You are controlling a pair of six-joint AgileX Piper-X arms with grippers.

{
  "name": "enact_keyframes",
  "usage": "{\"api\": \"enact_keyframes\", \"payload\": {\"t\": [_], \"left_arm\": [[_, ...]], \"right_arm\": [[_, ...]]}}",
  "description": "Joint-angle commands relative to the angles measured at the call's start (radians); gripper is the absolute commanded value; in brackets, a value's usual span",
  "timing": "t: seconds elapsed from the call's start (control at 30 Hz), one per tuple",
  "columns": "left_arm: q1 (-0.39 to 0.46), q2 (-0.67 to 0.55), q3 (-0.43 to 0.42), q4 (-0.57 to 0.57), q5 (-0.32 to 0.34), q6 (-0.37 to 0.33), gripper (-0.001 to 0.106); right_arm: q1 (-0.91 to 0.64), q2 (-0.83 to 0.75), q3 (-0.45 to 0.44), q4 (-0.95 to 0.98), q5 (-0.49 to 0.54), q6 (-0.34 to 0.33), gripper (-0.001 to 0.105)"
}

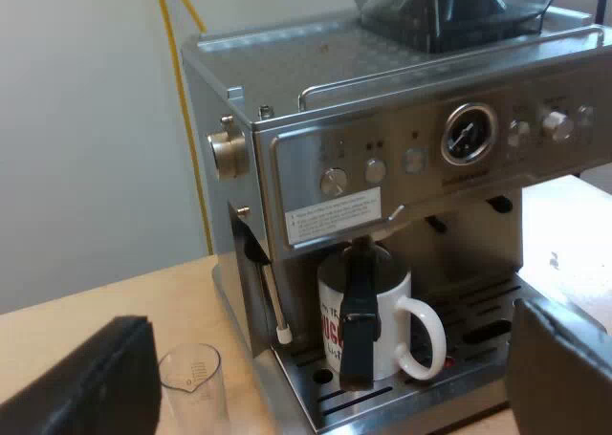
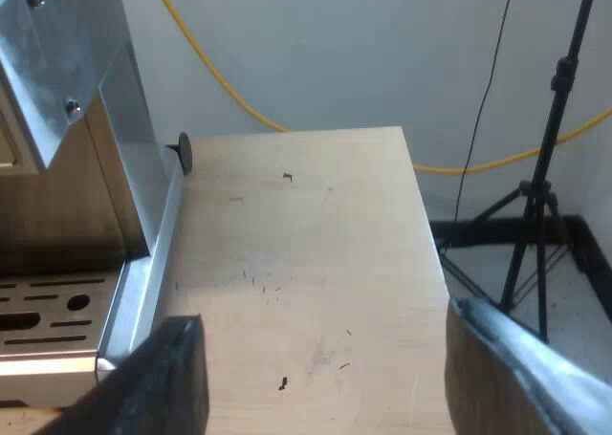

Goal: Place mug into machine

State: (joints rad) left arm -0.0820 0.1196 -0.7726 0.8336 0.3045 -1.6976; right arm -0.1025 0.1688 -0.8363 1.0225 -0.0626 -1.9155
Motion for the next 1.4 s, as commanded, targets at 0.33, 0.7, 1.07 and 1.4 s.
{"api": "enact_keyframes", "payload": {"t": [0.33,0.7,1.07,1.4], "left_arm": [[0.001,-0.130,0.022,0.114,0.014,-0.004,0.081],[0.001,-0.269,0.126,0.257,0.012,-0.057,0.081],[0.001,-0.270,0.246,0.061,-0.046,-0.096,0.081],[0.001,-0.270,0.322,0.058,-0.046,-0.093,0.081]], "right_arm": [[-0.002,-0.220,0.080,0.128,-0.018,0.001,0.056],[-0.002,-0.224,0.095,0.133,-0.099,-0.005,0.056],[-0.002,-0.224,0.124,0.080,-0.099,0.016,0.056],[-0.002,-0.223,0.238,0.073,-0.099,0.064,0.056]]}}
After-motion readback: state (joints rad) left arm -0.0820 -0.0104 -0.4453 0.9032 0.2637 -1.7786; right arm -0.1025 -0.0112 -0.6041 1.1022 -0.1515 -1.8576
